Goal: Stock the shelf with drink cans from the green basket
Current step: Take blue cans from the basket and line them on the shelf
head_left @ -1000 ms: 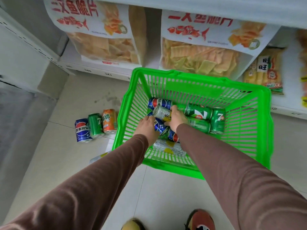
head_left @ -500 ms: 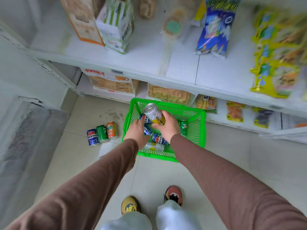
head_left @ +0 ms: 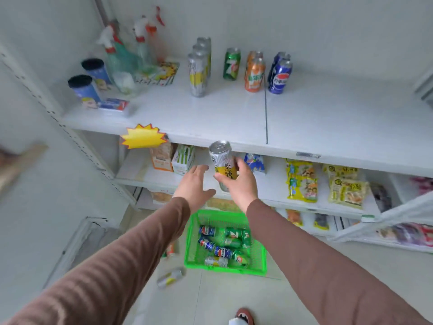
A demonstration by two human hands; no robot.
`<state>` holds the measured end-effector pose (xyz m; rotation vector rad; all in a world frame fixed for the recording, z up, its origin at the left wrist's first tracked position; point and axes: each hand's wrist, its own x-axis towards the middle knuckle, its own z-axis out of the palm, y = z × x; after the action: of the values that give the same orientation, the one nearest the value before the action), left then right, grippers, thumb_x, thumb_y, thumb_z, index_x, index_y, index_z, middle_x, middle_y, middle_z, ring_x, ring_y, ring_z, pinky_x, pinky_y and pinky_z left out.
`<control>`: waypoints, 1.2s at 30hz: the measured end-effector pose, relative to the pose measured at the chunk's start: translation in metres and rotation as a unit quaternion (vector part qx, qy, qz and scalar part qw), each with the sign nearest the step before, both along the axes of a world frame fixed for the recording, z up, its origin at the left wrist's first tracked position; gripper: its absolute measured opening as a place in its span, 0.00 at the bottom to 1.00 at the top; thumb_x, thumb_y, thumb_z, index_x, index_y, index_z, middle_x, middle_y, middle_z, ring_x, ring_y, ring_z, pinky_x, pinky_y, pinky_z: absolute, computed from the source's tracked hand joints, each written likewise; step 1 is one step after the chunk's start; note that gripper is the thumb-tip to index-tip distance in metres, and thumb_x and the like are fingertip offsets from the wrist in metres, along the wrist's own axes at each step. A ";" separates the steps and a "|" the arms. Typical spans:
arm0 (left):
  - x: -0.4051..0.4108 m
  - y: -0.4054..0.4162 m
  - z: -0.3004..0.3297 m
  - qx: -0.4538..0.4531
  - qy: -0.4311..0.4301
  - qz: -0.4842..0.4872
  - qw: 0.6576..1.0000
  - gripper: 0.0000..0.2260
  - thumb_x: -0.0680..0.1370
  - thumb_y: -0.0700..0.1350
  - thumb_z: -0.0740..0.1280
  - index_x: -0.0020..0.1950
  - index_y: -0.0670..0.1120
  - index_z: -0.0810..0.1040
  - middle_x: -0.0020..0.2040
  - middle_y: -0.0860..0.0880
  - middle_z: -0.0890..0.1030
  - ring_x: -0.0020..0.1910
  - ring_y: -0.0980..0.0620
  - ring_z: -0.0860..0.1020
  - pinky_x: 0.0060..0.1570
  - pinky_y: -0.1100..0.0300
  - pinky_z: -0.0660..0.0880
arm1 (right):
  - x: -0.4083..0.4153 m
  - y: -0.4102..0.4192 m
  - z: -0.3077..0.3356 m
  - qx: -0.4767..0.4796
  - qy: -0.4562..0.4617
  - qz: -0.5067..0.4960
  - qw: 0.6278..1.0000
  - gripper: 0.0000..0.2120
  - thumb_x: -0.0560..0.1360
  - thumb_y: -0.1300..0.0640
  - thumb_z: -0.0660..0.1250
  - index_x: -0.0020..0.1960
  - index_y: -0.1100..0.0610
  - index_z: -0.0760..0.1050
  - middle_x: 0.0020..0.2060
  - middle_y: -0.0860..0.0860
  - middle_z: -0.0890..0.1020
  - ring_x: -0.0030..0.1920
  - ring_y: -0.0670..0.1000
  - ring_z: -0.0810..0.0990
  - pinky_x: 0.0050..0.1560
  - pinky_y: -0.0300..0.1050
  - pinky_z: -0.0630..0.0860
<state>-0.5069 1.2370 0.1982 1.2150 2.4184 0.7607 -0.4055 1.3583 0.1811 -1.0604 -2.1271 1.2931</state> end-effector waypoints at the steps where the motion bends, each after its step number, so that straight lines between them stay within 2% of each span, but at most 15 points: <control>1: -0.003 0.003 0.016 0.015 0.014 -0.004 1.000 0.30 0.71 0.45 0.73 0.70 0.41 0.67 0.66 0.42 0.72 0.65 0.43 0.71 0.63 0.55 0.65 | -0.004 0.002 0.017 0.001 0.018 -0.005 1.000 0.27 0.67 0.45 0.78 0.63 0.49 0.74 0.56 0.47 0.80 0.56 0.47 0.77 0.54 0.43 0.72; 4: -0.015 0.015 0.052 0.047 0.042 -0.003 0.998 0.29 0.70 0.45 0.73 0.69 0.42 0.68 0.63 0.42 0.73 0.63 0.43 0.72 0.60 0.57 0.65 | -0.017 0.012 0.055 0.003 0.067 -0.017 0.998 0.24 0.67 0.48 0.78 0.59 0.50 0.74 0.52 0.47 0.82 0.53 0.48 0.79 0.51 0.45 0.75; 8: -0.036 0.038 0.072 0.053 0.051 0.002 0.997 0.30 0.70 0.44 0.74 0.69 0.41 0.67 0.64 0.42 0.73 0.63 0.44 0.72 0.63 0.55 0.67 | -0.044 0.035 0.076 0.007 0.083 -0.019 0.996 0.23 0.67 0.47 0.78 0.58 0.50 0.74 0.49 0.45 0.83 0.50 0.48 0.81 0.51 0.46 0.77; 11: -0.057 0.056 0.073 0.038 0.059 0.010 0.998 0.30 0.70 0.44 0.74 0.70 0.42 0.67 0.65 0.43 0.72 0.63 0.44 0.72 0.62 0.57 0.66 | -0.070 0.058 0.074 0.003 0.073 -0.010 0.997 0.24 0.67 0.46 0.78 0.59 0.48 0.73 0.49 0.43 0.82 0.50 0.47 0.81 0.52 0.45 0.77; 15: -0.089 0.076 0.066 0.011 0.059 0.040 0.997 0.31 0.70 0.45 0.74 0.70 0.43 0.66 0.65 0.44 0.71 0.63 0.44 0.72 0.64 0.54 0.68 | -0.108 0.083 0.062 -0.010 0.046 0.011 0.999 0.25 0.67 0.45 0.77 0.60 0.47 0.72 0.50 0.43 0.83 0.52 0.49 0.81 0.55 0.49 0.78; 23: -0.148 0.092 0.056 -0.014 0.042 0.085 0.995 0.31 0.70 0.47 0.74 0.70 0.46 0.66 0.65 0.45 0.71 0.63 0.46 0.72 0.63 0.52 0.70 | -0.171 0.095 0.058 -0.006 0.052 0.016 0.998 0.23 0.67 0.48 0.78 0.57 0.48 0.70 0.47 0.44 0.82 0.48 0.51 0.82 0.50 0.47 0.78; 26: -0.171 0.095 0.055 -0.014 0.042 0.093 0.995 0.31 0.70 0.47 0.74 0.70 0.46 0.66 0.66 0.46 0.72 0.63 0.46 0.73 0.63 0.51 0.71 | -0.193 0.094 0.059 -0.001 0.048 0.013 0.999 0.25 0.68 0.49 0.78 0.59 0.50 0.70 0.49 0.45 0.82 0.50 0.52 0.82 0.51 0.45 0.76; 33: -0.214 0.103 0.046 -0.005 0.032 0.071 0.997 0.31 0.70 0.47 0.74 0.70 0.46 0.67 0.65 0.46 0.72 0.62 0.47 0.73 0.62 0.52 0.71 | -0.233 0.091 0.054 -0.014 0.022 -0.005 1.000 0.27 0.70 0.56 0.76 0.66 0.53 0.69 0.57 0.52 0.82 0.56 0.56 0.81 0.58 0.51 0.77; 36: -0.228 0.105 0.043 -0.001 0.028 0.055 0.998 0.31 0.70 0.47 0.74 0.70 0.46 0.66 0.65 0.45 0.72 0.62 0.46 0.73 0.63 0.52 0.71 | -0.248 0.089 0.053 -0.028 0.022 -0.025 0.999 0.26 0.71 0.57 0.76 0.66 0.53 0.70 0.58 0.52 0.82 0.54 0.54 0.81 0.59 0.50 0.77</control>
<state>-0.7353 1.3421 0.2416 1.1243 2.5484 0.7636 -0.6532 1.4474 0.2343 -1.0894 -2.0304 1.3464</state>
